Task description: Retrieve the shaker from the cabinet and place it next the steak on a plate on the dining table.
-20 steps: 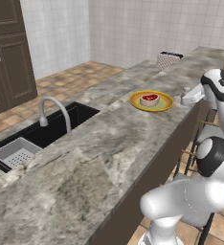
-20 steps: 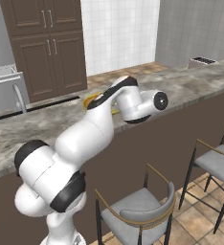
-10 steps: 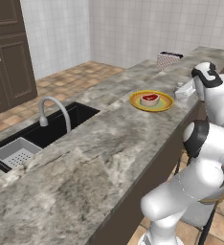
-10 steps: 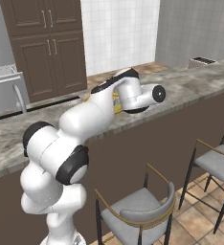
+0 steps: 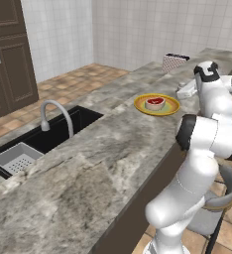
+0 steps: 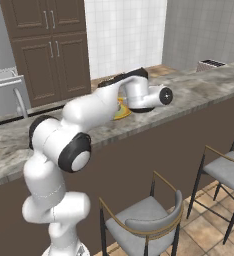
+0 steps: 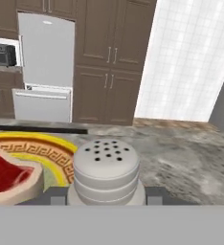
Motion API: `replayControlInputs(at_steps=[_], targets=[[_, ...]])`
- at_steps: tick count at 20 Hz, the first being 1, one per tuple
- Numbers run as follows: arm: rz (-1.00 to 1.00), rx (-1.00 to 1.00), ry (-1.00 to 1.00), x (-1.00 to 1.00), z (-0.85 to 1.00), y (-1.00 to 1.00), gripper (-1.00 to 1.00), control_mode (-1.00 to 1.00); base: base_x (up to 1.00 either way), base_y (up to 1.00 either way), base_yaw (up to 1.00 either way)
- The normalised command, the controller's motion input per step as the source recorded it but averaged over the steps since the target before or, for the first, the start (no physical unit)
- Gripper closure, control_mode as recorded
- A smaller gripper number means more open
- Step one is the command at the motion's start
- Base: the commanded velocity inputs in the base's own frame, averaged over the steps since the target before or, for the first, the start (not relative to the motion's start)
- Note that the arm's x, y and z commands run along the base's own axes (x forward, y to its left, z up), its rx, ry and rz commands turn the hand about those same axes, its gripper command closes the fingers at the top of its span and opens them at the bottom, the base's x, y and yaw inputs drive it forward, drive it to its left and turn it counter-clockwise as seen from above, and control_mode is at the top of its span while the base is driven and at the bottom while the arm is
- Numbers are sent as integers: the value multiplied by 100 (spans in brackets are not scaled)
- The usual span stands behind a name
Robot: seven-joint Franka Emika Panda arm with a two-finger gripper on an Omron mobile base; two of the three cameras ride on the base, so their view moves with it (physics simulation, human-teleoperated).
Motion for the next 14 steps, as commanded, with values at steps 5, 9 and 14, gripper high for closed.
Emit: replayControlInputs(at_steps=[5,9,14], targets=[[0,0,-2,38,0,0,100,-100,0,0,0],[0,0,-1,41,0,0,100,-100,0,0,0],[0,0,0,43,0,0,100,-100,0,0,0]])
